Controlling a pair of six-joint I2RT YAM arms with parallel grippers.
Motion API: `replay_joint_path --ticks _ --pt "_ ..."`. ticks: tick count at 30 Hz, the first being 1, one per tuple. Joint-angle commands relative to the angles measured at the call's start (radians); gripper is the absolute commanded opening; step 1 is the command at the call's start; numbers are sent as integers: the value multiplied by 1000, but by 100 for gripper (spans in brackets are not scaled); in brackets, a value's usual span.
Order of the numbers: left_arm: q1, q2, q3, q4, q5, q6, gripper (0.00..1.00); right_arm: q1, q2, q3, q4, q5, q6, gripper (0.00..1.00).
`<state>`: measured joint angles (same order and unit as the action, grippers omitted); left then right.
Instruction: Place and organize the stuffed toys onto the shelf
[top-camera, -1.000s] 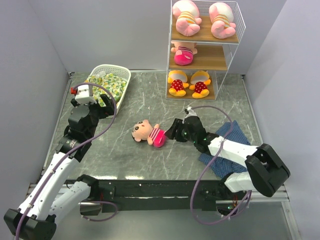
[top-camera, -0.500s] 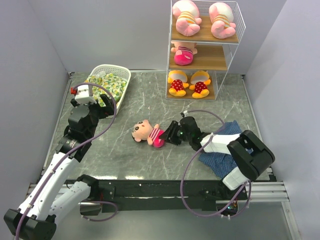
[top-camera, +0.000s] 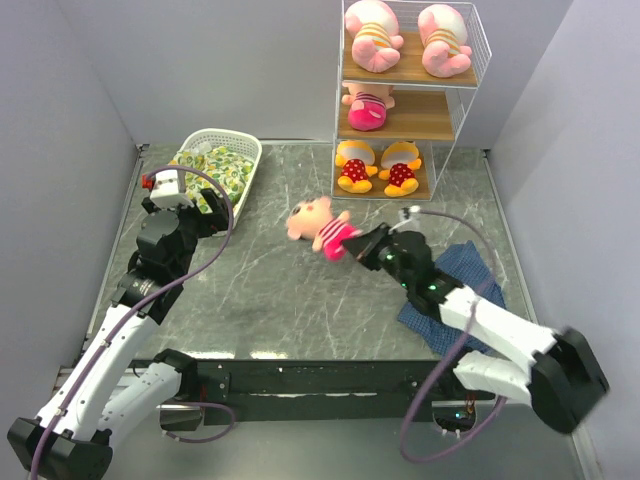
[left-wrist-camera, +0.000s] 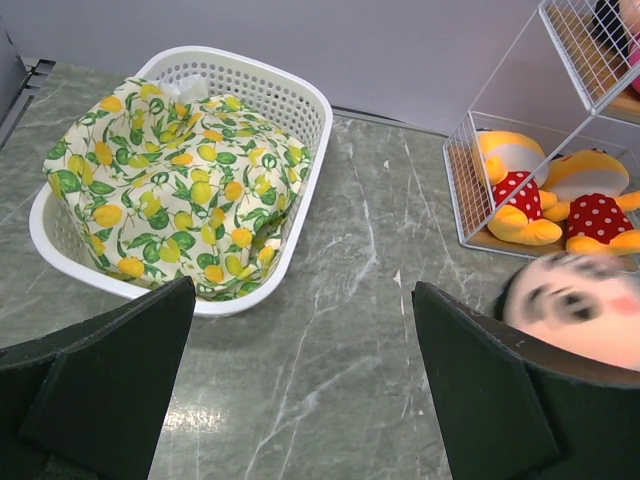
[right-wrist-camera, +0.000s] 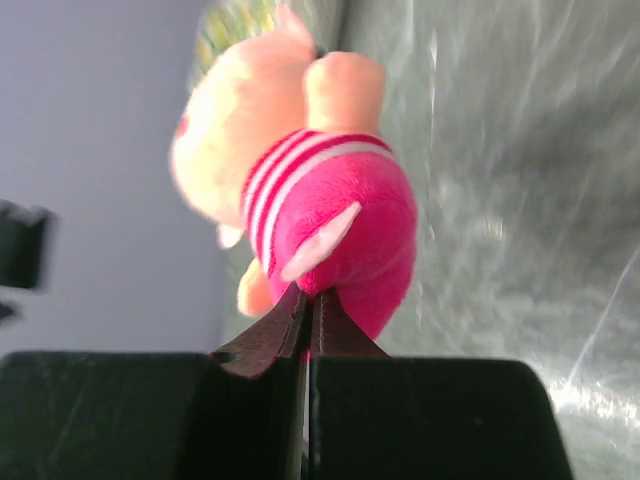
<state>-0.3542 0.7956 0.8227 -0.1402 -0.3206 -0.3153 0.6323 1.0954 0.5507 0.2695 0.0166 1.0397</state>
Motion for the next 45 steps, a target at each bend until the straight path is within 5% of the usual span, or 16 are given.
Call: replay_joint_path --ticks 1,7,18,45 --pt "-6 -19 6 25 -11 13 96 -17 -162 75 -173 331 -24 0" --pt "-9 -16 10 22 -8 12 96 -71 -201 264 -407 607 -30 0" --pt "-25 -30 7 21 -21 16 96 -215 -94 465 -429 672 -12 0" --pt "-35 -22 7 22 -23 19 96 -441 349 745 -107 448 17 0"
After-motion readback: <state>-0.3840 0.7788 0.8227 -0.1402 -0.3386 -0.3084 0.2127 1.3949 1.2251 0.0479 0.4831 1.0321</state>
